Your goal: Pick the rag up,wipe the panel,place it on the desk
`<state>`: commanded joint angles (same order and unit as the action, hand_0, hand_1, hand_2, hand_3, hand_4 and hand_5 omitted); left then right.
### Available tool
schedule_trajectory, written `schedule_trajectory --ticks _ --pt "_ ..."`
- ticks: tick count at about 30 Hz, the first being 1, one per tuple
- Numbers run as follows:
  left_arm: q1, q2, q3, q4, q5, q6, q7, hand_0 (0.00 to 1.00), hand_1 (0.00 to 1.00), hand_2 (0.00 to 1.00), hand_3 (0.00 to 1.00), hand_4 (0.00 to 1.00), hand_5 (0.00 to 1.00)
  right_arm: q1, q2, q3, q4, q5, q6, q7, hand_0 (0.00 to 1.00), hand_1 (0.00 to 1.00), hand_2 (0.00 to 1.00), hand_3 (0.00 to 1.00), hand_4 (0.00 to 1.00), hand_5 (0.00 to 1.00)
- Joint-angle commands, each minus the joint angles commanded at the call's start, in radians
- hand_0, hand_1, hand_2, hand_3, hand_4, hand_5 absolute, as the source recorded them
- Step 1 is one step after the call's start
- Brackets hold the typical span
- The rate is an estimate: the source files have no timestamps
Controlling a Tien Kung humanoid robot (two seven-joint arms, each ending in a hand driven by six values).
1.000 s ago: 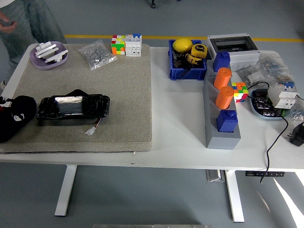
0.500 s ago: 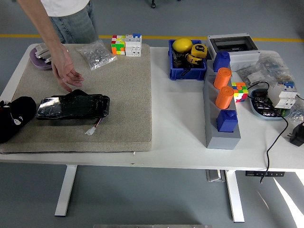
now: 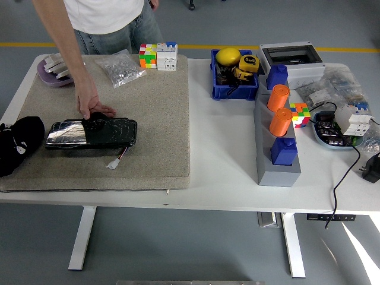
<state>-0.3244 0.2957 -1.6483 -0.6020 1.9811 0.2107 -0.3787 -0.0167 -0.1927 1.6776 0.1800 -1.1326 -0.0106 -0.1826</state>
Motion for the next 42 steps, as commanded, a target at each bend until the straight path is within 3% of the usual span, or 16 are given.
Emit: schedule_trajectory --ticks 2,3,6,10,12,17,29,42 --pt "0.004 0.001 0.007 -0.018 -0.003 0.005 -0.004 0.283 0.186 0.441 0.341 0.002 0.002 0.0 0.001 0.002 0.0 0.0 0.0 0.0 0.795 0.641 0.69 0.638 0.998 0.551" --pt "0.009 0.001 0.01 -0.035 -0.004 0.009 -0.006 0.259 0.168 0.381 0.271 0.002 0.002 0.0 0.001 0.004 0.0 0.0 0.0 0.0 0.794 0.641 0.69 0.638 0.998 0.551" --pt "0.021 0.002 0.008 -0.076 -0.006 0.01 0.001 0.259 0.168 0.381 0.271 0.002 0.002 0.0 0.003 0.007 0.0 -0.001 0.0 0.001 0.794 0.641 0.69 0.638 0.998 0.551" --pt "0.044 0.005 0.003 -0.181 0.014 0.007 0.05 0.26 0.164 0.388 0.28 0.002 0.002 -0.001 0.007 0.013 0.0 -0.005 0.001 0.002 0.794 0.642 0.69 0.637 0.998 0.552" --pt "0.039 0.009 0.009 -0.205 0.017 0.005 0.061 0.26 0.164 0.388 0.28 0.002 0.002 -0.001 0.007 0.014 0.0 -0.006 0.001 0.001 0.794 0.642 0.69 0.637 0.998 0.552" --pt "0.028 0.01 0.034 -0.219 0.03 0.0 0.085 0.256 0.159 0.389 0.285 0.002 0.002 0.005 0.006 0.026 0.0 -0.014 0.001 0.003 0.794 0.641 0.689 0.637 0.998 0.551" --pt "0.019 -0.024 0.074 -0.211 0.026 0.002 0.092 0.255 0.157 0.398 0.291 0.002 0.002 0.002 0.006 0.044 0.0 -0.021 0.0 0.005 0.793 0.641 0.69 0.637 0.998 0.552" --pt "0.024 -0.127 0.046 -0.215 -0.019 0.042 0.049 0.258 0.154 0.404 0.296 0.002 0.002 0.002 0.007 0.057 0.0 -0.028 0.002 0.01 0.793 0.642 0.689 0.638 0.998 0.549"
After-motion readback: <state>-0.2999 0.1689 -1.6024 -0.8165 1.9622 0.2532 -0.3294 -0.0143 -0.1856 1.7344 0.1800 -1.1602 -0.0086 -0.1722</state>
